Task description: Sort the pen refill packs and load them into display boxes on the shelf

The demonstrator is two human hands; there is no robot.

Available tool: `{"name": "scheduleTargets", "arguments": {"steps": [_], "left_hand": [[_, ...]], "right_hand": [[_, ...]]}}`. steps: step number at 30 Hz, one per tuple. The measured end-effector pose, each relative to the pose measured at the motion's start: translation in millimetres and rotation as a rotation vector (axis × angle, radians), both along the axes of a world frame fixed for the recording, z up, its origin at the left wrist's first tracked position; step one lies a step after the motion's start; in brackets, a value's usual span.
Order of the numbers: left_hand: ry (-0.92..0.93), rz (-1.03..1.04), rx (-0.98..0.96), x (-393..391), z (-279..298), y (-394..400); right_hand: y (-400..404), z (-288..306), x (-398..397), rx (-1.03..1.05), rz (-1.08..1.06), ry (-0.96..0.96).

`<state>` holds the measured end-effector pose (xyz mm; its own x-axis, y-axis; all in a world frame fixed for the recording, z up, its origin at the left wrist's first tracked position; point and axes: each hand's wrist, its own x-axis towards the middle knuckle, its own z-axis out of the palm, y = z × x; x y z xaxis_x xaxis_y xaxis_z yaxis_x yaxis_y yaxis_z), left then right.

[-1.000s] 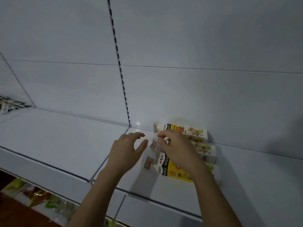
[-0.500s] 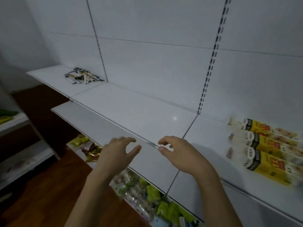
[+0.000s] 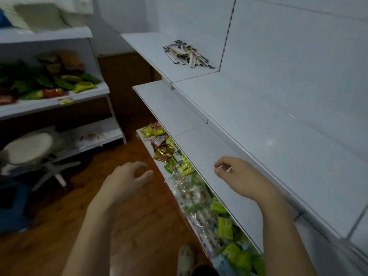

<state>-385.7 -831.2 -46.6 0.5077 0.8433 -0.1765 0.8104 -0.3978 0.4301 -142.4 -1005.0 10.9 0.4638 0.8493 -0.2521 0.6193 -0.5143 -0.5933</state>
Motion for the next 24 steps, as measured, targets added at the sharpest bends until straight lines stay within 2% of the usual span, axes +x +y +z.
{"name": "scheduleTargets", "arguments": {"steps": [5,10,15,24], "left_hand": [[0.011,0.035,-0.07,25.8,9.3,63.3],[0.03,0.075,0.006,19.3,27.6,132.2],[0.006,0.131,0.003,5.6,30.9,190.0],[-0.025,0.094,-0.147,10.0,17.5,338.9]], "right_hand": [[92.9,-4.0,13.9,-0.022,0.105,0.057],[190.4,5.1,21.8,0.054,0.193,0.071],[263.5,11.6,19.6,-0.015,0.32,0.082],[400.3,5.3,26.1,-0.097,0.287,0.089]]}}
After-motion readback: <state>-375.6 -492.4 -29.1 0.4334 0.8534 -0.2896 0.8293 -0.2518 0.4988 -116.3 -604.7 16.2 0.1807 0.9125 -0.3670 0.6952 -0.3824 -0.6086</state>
